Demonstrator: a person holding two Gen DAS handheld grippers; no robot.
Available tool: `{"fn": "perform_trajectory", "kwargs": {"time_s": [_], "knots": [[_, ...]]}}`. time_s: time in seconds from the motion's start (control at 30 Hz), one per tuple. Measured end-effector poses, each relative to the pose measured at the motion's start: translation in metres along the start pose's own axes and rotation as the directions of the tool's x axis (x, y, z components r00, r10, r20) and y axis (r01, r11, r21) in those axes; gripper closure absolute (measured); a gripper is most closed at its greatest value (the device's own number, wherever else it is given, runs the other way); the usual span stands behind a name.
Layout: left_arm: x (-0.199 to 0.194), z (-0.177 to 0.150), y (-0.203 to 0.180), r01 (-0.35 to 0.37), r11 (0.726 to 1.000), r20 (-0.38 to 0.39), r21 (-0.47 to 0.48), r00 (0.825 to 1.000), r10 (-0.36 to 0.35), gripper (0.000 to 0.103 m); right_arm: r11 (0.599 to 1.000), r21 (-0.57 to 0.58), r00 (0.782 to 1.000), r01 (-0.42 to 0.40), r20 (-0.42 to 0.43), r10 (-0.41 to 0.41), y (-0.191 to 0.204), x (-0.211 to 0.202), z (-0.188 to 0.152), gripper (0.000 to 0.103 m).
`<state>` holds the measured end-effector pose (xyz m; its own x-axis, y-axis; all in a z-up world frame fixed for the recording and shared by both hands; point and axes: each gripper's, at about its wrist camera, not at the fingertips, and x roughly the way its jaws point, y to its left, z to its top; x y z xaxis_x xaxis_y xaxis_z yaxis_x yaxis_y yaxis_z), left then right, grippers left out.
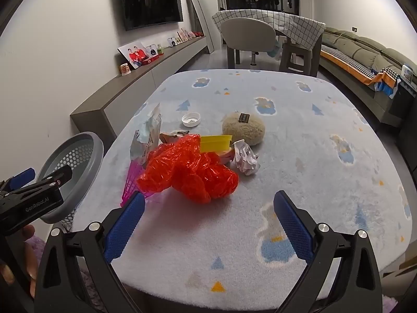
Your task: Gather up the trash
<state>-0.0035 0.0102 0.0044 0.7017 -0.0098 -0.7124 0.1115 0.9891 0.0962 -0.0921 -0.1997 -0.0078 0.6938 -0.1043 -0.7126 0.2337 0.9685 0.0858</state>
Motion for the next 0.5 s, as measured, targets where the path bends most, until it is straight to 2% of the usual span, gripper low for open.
{"fn": "perform_trajectory", "kwargs": {"time_s": [0.5], "knots": [[0.0009,0.0008,-0.0054,-0.003,1.000,0.000,-0.001,1.000,0.003,0.006,1.000,0.003,1.000,-0.003,0.005,0.003,-0.0009,-0.0001,0.0006,0.008]]}}
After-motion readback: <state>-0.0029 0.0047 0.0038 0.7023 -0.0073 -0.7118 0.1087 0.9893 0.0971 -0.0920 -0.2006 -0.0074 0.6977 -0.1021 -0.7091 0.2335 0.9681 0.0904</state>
